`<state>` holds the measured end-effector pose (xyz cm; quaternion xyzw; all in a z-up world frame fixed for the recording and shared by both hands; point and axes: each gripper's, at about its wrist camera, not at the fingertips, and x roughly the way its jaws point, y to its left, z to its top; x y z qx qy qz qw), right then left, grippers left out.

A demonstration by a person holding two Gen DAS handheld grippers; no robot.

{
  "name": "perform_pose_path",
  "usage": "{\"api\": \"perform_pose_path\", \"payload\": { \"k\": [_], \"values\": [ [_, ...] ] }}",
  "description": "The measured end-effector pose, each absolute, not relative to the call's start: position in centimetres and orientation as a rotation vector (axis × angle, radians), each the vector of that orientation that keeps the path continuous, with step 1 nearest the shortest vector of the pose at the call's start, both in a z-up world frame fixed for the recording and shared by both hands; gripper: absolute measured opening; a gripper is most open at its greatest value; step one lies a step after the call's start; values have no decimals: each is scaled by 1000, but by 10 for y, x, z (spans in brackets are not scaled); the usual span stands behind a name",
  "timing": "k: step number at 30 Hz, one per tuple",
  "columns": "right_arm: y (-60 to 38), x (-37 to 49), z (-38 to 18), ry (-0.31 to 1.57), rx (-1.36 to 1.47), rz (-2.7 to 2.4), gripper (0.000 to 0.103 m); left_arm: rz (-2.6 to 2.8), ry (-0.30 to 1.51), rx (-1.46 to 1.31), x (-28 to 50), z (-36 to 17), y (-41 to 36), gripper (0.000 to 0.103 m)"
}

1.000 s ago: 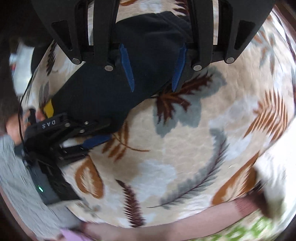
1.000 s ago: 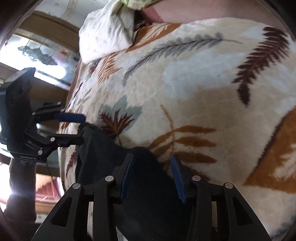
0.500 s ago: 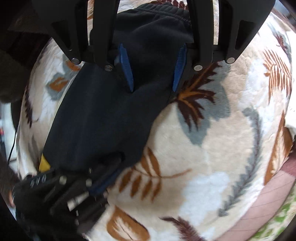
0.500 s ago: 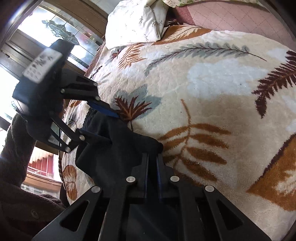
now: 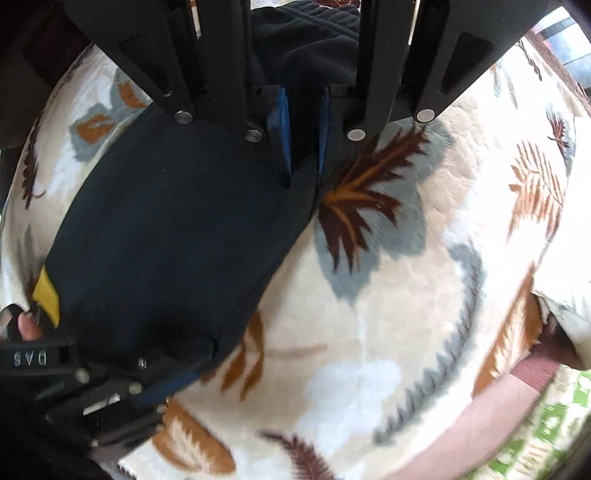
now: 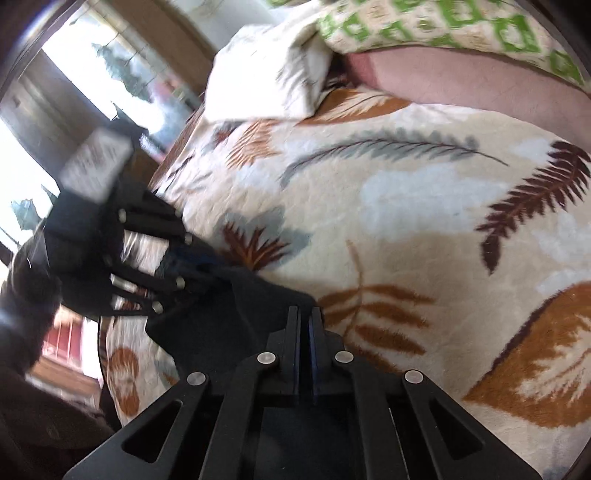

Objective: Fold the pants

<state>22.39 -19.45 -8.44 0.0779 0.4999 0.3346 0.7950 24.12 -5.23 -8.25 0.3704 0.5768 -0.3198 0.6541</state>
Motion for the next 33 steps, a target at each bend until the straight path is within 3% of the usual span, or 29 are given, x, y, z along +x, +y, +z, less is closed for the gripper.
{"api": "perform_pose_path", "payload": {
  "k": [5,6,12,19,25,33],
  "values": [
    [-184,231,-113,1168,129,647,5,-711,1330,830,245,-83,-56,13],
    [-186,233,-113,1165,153,614,15,-707,1328,814,246,-80,-54,15],
    [-220,214,-79,1089,339,552,20,-615,1311,644,243,-50,-12,16],
    [-302,104,-34,976,542,378,42,-508,1315,420,209,-26,47,16],
    [-356,11,-34,964,593,233,44,-412,1297,212,181,-20,78,17],
    [-313,-18,-69,959,832,288,44,-395,1378,121,189,-64,99,17]
  ]
}}
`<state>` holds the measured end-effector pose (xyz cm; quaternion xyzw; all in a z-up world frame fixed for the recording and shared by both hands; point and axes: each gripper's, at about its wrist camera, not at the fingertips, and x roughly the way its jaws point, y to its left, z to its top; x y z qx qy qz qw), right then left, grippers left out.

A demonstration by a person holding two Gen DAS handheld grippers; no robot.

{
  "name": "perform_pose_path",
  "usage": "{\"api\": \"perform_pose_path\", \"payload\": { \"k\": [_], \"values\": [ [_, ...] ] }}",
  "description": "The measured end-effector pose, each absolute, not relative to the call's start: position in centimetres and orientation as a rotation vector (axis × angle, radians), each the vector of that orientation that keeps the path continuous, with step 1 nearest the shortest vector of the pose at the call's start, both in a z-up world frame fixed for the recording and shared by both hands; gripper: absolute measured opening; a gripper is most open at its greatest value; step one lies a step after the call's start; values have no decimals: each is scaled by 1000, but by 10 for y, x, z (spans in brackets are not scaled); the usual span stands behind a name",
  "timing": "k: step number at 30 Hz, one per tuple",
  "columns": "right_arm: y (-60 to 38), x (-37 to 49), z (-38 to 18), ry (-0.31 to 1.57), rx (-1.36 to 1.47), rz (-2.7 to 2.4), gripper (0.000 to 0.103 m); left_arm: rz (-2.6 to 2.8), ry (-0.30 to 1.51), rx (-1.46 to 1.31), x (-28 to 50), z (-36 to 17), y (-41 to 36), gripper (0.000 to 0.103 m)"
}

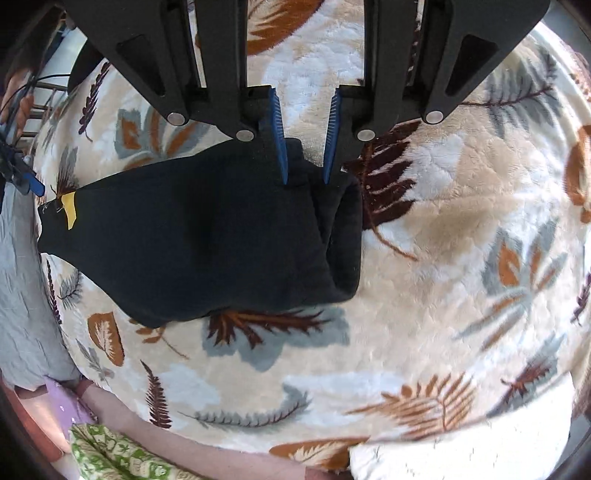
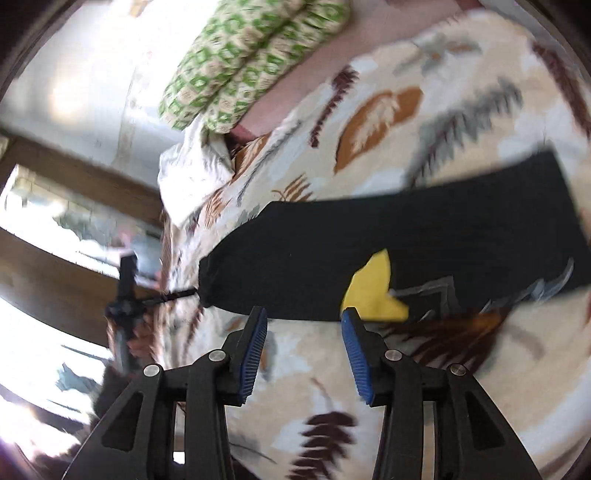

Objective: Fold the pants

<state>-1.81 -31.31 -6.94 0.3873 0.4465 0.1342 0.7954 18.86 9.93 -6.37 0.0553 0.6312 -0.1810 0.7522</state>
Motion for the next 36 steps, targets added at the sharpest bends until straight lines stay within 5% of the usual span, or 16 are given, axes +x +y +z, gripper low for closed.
{"api": "perform_pose_path", "payload": {
  "k": [3,9,17,21,24,30,36],
  "values": [
    [-339,-34,-79,909,973,130,44,-451,1403,39,191,-72,103,18],
    [-416,-70,-82,780,1132,-113,47,-506,1397,-12,193,-78,94,42],
    [-436,-66,-77,821,897,-308,50,-500,1402,-65,197,-92,86,48],
    [-437,-53,-92,902,851,-323,50,-488,1394,-177,200,-92,94,47],
    [-437,-46,-95,901,845,-324,50,-477,1367,-158,197,-91,93,29],
    [-443,-45,-100,913,838,-317,18,-404,1336,-141,196,-87,94,24],
    [-446,-50,-98,893,867,-284,12,-372,1284,37,189,-64,93,24]
  ]
}}
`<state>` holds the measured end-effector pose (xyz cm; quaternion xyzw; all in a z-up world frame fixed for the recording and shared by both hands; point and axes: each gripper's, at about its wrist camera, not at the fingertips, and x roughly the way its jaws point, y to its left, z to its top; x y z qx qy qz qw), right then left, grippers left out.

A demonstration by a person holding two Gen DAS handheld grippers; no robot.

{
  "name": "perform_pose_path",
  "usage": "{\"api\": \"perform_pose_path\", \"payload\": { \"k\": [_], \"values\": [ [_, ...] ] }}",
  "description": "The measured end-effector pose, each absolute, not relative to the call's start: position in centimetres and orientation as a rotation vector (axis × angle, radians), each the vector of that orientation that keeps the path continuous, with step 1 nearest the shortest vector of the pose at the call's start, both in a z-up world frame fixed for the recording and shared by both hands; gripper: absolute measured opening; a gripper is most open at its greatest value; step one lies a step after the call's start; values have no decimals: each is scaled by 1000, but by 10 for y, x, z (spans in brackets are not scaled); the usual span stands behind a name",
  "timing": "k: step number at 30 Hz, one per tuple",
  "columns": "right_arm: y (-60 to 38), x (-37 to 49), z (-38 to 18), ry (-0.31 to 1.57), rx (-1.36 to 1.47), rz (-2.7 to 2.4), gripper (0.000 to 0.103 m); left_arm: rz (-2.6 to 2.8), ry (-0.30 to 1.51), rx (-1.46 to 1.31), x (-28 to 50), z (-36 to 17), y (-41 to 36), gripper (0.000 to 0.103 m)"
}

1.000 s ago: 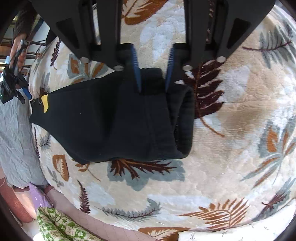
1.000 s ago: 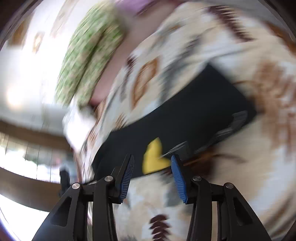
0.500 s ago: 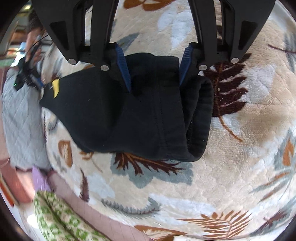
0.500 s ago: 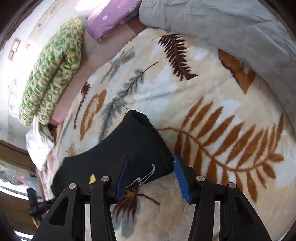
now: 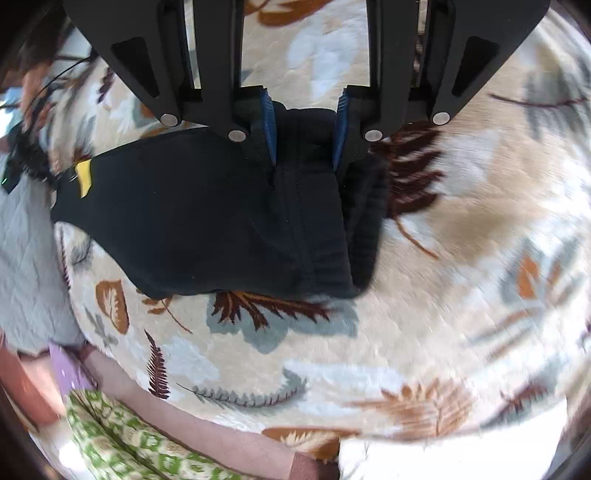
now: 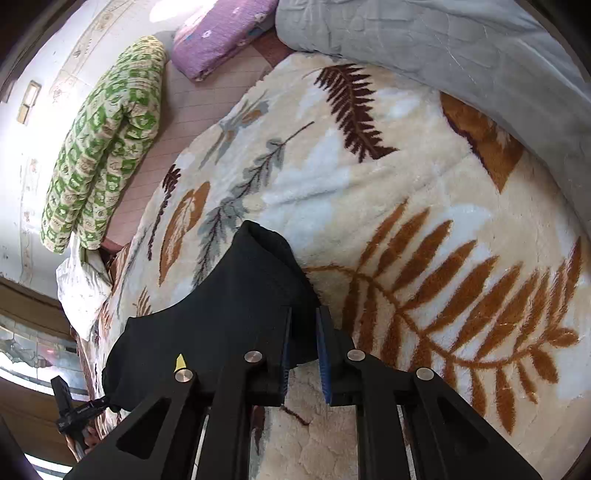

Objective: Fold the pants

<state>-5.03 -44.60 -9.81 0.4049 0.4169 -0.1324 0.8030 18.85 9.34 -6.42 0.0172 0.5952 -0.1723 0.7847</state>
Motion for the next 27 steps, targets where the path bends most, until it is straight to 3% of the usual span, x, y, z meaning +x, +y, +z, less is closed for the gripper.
{"api": "perform_pose_path", "payload": {
  "k": [6,9,20,27],
  "values": [
    [-443,-44,-102,917,825,-296,12,-295,1287,341,184,-85,75,26],
    [-441,-41,-105,927,795,-314,13,-285,1193,411,176,-87,67,28],
    [-447,-66,-76,872,814,-248,19,-292,1173,12,187,-21,128,28],
    [-466,-74,-64,854,861,-154,40,-422,1222,52,117,-9,26,28]
  ]
}}
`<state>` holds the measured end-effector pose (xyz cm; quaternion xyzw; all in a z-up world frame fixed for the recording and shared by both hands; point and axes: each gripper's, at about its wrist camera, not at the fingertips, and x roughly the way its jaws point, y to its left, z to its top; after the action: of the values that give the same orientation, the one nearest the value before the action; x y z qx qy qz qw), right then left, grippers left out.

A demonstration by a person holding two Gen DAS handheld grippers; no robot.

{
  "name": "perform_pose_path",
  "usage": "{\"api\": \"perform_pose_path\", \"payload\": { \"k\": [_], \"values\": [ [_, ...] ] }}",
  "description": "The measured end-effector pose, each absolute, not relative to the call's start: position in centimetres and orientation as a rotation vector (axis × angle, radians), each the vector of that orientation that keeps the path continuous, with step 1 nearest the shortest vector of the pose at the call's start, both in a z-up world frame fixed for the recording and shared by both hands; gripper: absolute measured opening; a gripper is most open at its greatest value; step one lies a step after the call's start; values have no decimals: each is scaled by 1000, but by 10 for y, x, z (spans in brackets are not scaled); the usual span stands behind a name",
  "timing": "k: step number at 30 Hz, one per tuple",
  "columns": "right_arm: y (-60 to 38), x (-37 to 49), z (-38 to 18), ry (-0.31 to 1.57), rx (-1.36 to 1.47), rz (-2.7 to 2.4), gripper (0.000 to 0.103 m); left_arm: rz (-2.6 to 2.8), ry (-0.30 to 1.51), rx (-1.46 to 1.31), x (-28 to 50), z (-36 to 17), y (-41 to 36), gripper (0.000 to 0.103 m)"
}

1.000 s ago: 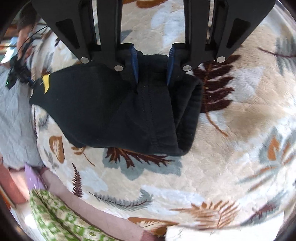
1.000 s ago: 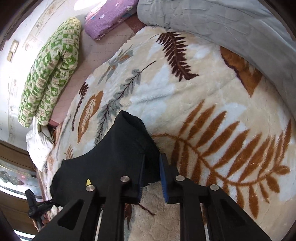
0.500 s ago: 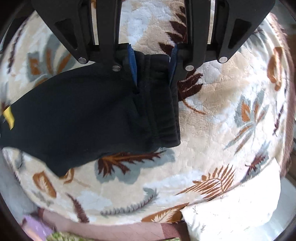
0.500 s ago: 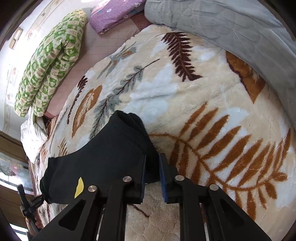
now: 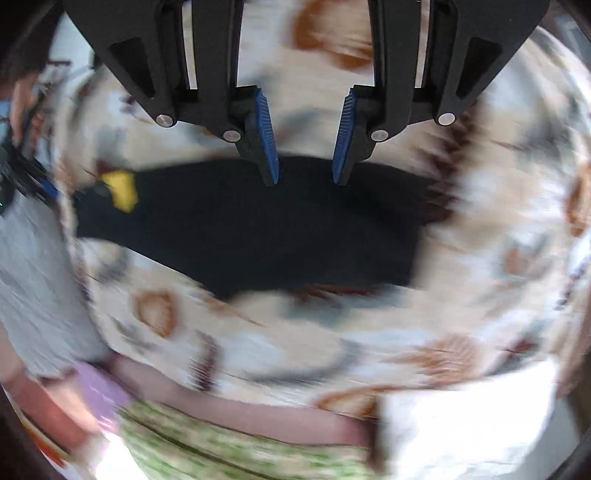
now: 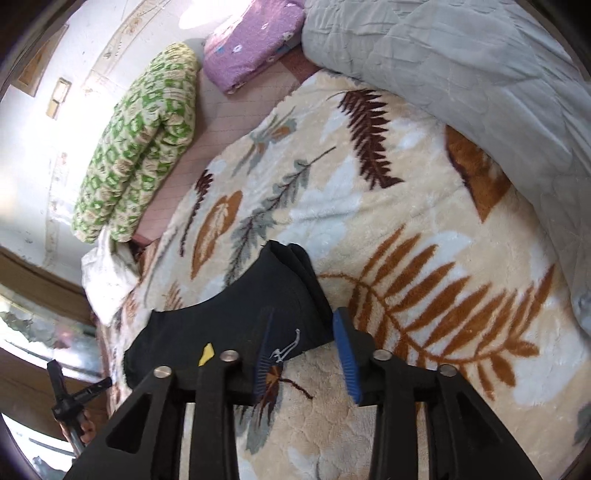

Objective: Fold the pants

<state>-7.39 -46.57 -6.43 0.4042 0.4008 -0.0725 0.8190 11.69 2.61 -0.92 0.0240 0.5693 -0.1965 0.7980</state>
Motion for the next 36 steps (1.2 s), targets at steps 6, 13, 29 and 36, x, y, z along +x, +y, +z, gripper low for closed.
{"api": "perform_pose_path", "payload": {
  "k": [6,13,29,36],
  "values": [
    [-485,-54,-74,895,878,-82,44,-632,1362,-71,51,-34,-112,28],
    [-502,-8,-99,994,889,98,47,-624,1433,-232,24,-52,-209,28],
    [-521,11,-106,970,880,217,54,-412,1483,-706,21,-103,-239,28],
    [-525,17,-113,976,901,242,54,-368,1462,-762,36,-108,-241,28]
  ]
}}
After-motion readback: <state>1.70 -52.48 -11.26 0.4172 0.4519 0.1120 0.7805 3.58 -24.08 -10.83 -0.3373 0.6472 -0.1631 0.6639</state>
